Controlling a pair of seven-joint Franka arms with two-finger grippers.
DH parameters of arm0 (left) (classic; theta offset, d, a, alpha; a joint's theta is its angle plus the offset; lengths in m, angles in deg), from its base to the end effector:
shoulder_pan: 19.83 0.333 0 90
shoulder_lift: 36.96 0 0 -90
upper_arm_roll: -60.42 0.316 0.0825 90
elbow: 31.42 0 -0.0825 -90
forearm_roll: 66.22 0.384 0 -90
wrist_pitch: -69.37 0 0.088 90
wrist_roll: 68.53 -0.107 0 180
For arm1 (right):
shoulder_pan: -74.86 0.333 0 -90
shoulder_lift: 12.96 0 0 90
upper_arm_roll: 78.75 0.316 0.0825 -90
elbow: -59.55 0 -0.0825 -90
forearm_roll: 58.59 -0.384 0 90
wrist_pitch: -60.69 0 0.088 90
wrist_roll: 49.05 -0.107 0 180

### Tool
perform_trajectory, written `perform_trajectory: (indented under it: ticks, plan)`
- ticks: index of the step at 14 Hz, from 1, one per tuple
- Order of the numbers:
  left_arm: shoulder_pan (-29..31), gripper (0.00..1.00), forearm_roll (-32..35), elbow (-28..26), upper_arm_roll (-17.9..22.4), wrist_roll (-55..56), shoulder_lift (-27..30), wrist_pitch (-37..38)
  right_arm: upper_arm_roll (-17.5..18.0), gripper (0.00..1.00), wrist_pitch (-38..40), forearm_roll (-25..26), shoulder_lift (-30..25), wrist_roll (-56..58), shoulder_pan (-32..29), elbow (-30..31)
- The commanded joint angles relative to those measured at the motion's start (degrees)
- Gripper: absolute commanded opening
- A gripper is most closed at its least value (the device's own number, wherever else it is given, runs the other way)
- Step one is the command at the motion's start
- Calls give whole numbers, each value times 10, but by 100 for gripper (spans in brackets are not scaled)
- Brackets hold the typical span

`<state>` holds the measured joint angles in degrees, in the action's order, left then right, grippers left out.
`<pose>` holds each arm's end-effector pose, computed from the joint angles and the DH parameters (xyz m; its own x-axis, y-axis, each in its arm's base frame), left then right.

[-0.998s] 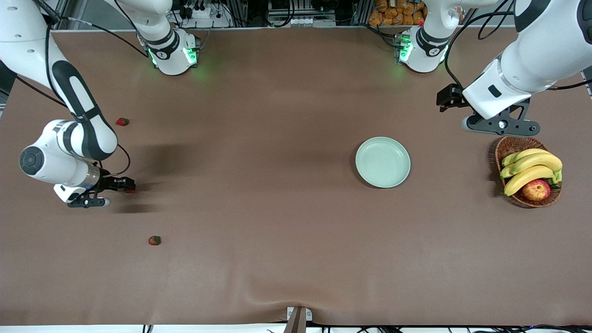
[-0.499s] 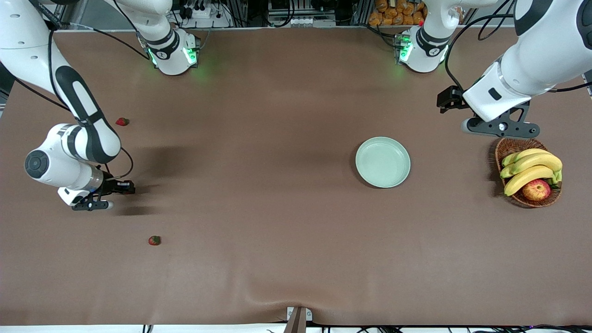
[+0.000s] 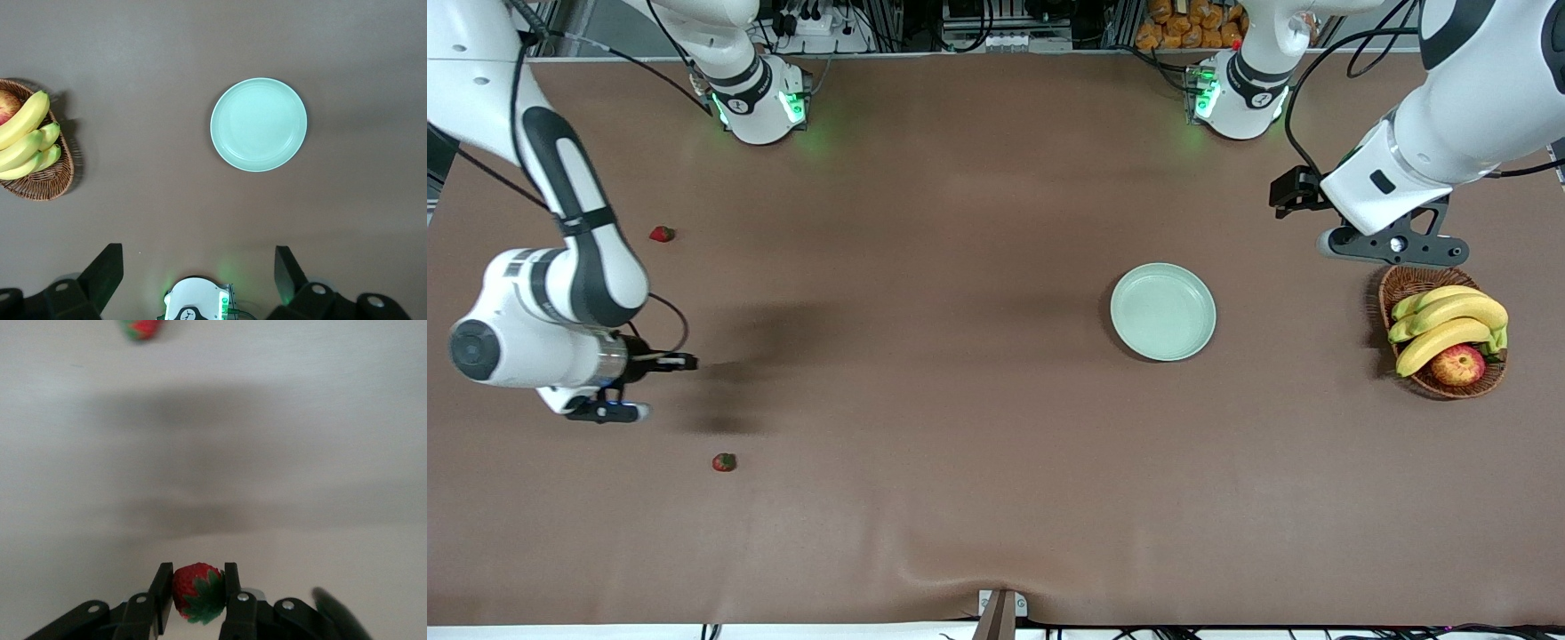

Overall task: Collect all strawberries into plate
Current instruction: 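Carry the strawberry with the right gripper while the left gripper approaches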

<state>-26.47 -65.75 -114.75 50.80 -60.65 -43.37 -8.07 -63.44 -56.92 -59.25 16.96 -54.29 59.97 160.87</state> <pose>0.5429 -0.1515 0.5996 0.9673 -0.1405 -0.2109 -0.1477 -0.9889 -0.0186 0.6338 -0.0068 0.2604 0.9684 -0.0929 -0.2313 -0.1231 -0.9851 -0.1198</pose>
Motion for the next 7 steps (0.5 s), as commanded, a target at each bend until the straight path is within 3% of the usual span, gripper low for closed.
perform_trajectory:
  ticks: [1,3,7]
  plan:
    - [4,100,-1,2,-3,8,3,-3,34,0,3,-54,-3,-74,11,1]
    - [5,100,-1,2,-2,8,2,-3,37,0,0,-83,-3,-139,47,-6]
    - [2,100,-2,2,-3,8,-1,-3,36,0,-2,-92,3,-301,133,-44]
